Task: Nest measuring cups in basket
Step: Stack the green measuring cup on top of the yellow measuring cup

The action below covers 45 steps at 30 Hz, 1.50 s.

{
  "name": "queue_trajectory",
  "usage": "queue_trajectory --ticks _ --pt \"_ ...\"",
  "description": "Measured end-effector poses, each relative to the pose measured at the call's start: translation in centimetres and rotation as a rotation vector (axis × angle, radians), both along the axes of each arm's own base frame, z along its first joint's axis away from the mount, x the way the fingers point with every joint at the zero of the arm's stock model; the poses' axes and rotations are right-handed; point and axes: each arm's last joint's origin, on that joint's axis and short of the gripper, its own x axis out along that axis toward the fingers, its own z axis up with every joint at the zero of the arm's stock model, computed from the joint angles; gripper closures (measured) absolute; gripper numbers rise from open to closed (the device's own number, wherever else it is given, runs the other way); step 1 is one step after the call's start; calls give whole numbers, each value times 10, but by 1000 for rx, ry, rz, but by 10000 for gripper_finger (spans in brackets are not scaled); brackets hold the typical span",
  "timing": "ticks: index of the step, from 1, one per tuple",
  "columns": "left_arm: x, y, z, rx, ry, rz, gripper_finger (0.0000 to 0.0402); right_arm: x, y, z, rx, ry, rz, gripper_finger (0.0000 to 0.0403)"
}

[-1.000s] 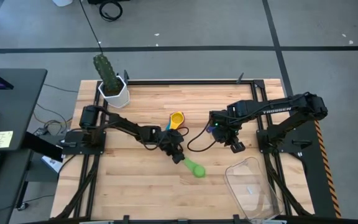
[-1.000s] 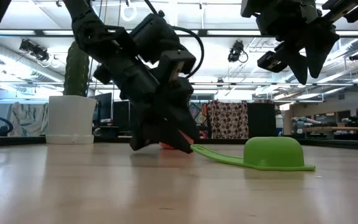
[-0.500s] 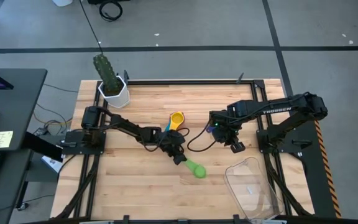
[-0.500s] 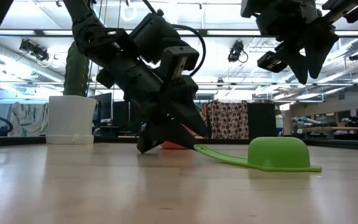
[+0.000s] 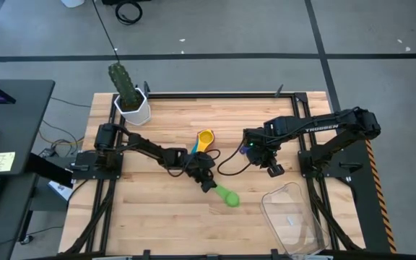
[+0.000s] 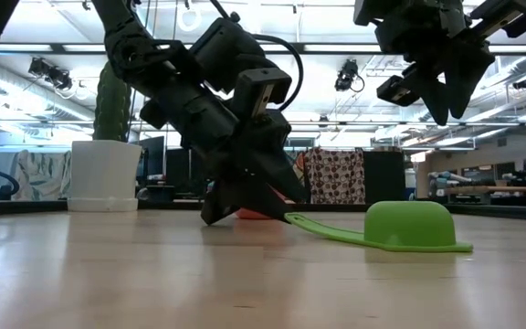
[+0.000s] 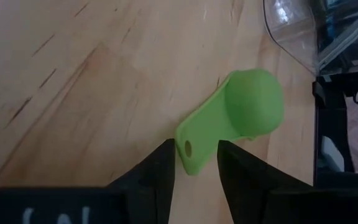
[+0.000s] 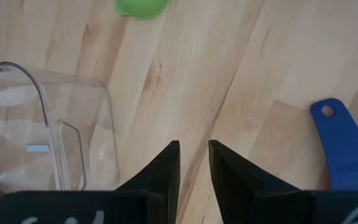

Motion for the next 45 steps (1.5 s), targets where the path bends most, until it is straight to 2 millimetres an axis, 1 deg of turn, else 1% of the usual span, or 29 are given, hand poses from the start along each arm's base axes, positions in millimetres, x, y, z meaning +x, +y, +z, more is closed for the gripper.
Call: queue_trajectory --ticks 11,17,24,29,34,40,42,45 --pt "0 0 -1 27 -1 11 276 0 0 0 0 -4 0 312" --pt "0 0 -11 32 25 18 276 0 0 0 0 -4 0 312" --pt "0 0 -12 43 22 17 276 0 0 0 0 -4 0 312" --pt "-2 -4 -13 56 40 0 279 0 0 0 -1 -4 1 312" --pt "-3 -10 -15 119 33 -39 309 0 0 0 -13 -4 0 312" --pt "-3 -11 -16 150 30 -26 383 0 -1 0 -26 -4 -2 312" --pt "-3 -11 -16 154 29 -22 390 0 -1 0 -26 -4 -3 312" --pt "-3 -10 -16 158 28 -17 390 0 -1 0 -26 -4 -3 312"
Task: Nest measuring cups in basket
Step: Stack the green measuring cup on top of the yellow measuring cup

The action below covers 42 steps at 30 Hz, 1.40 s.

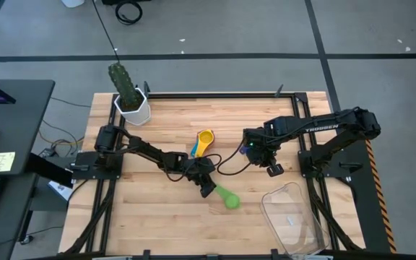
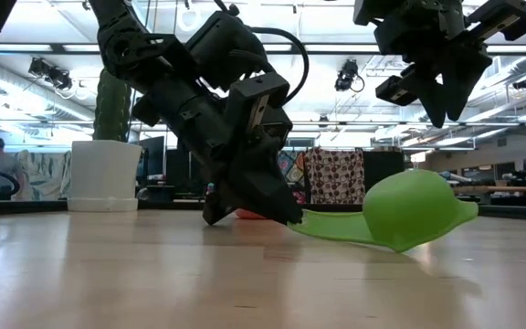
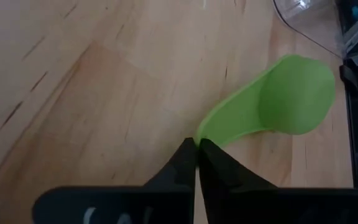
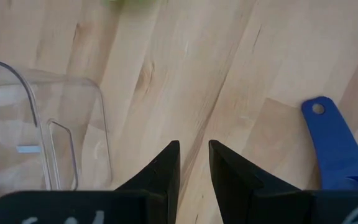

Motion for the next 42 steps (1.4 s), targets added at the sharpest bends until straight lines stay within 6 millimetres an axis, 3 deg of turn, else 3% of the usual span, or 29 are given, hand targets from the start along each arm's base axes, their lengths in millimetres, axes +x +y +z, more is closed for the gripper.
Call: queue_trajectory --ticks 10,17,25,34,39,42 --pt "0 2 14 3 -49 -6 397 -2 0 0 -1 14 8 313" --pt "-4 6 37 -3 -71 -14 397 -7 0 -1 -11 50 82 327" --pt "-14 16 82 21 -150 -31 397 -8 -2 -1 -64 65 92 349" --pt "-57 42 150 214 -164 46 397 -9 -13 -1 -93 70 47 353" --pt "-92 61 178 359 -106 132 397 -7 -18 0 -92 56 24 367" --pt "-108 72 192 477 -32 167 397 -1 -22 11 -101 -7 -12 385"
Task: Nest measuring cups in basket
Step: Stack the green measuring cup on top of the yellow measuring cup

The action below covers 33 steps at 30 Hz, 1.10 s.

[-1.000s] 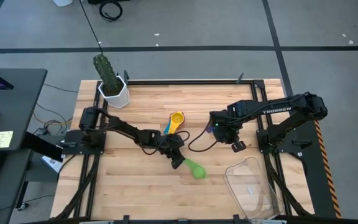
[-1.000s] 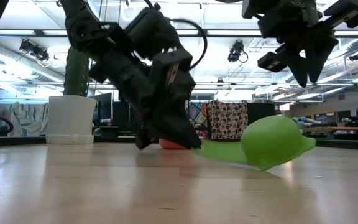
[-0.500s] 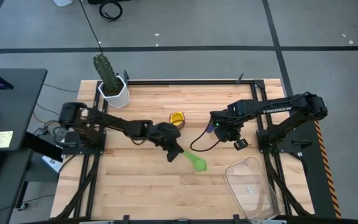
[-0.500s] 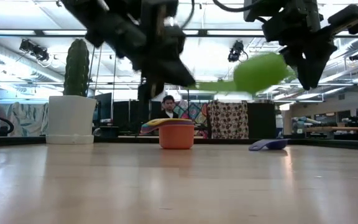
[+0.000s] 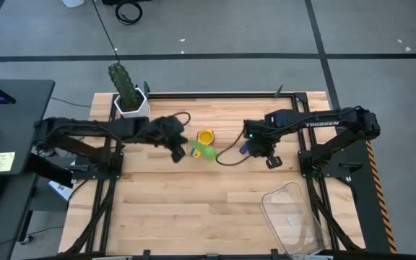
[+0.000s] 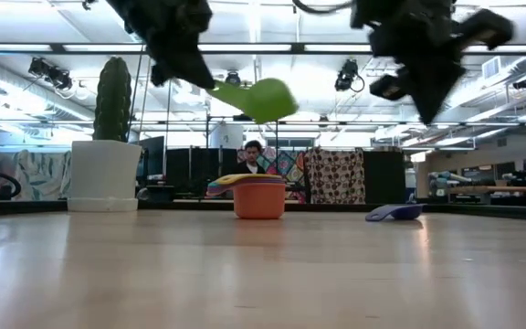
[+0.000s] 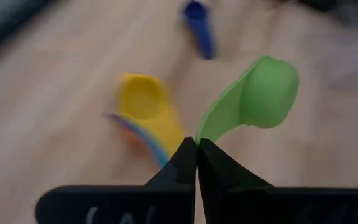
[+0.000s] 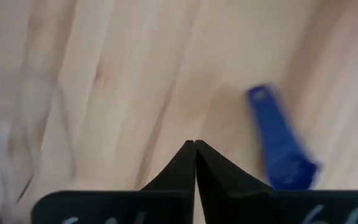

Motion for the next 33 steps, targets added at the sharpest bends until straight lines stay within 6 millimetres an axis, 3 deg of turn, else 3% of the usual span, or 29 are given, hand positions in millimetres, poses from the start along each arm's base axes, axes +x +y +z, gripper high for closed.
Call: queue_trajectory --ticks 5,8,15,22,27,33 --pt "-7 20 27 259 102 36 397 17 -12 28 -9 -186 -137 395" --pt "1 27 37 413 145 17 397 27 -19 41 0 -301 -214 393" --pt "14 29 24 669 340 -9 397 38 -35 53 -7 -469 -284 397" --pt "29 9 14 891 445 15 397 36 -49 54 -50 -484 -370 395" --pt "36 -6 8 940 461 -7 397 35 -57 55 -78 -492 -391 395" --pt "52 -18 -10 1080 537 118 397 34 -63 55 -111 -506 -356 395"
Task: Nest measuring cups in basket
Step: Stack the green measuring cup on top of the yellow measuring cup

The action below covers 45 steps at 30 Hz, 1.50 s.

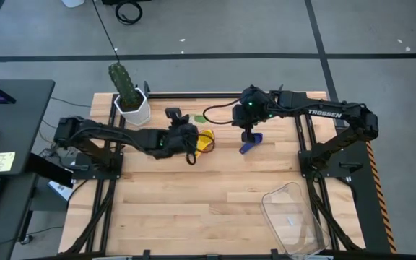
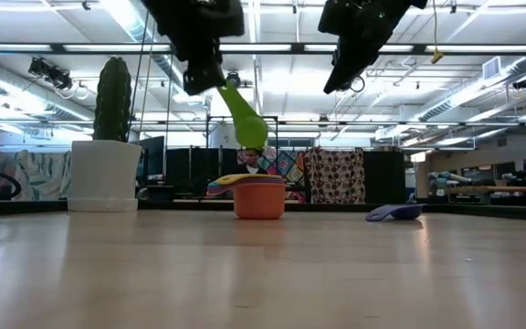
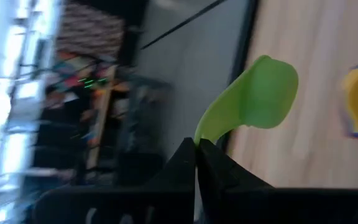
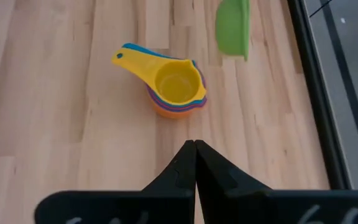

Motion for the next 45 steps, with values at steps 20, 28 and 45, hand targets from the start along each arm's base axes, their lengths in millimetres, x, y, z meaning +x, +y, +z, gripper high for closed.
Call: queue_trajectory --ticks 20,28,45 --pt "23 -30 -39 -43 -106 5 397 -4 -16 1 -72 -6 28 395" --pt "27 -34 -56 -35 -33 -6 397 -5 -20 1 -67 -4 18 395" --pt "30 -35 -71 -349 53 -165 339 -6 -20 1 -68 -2 21 394"
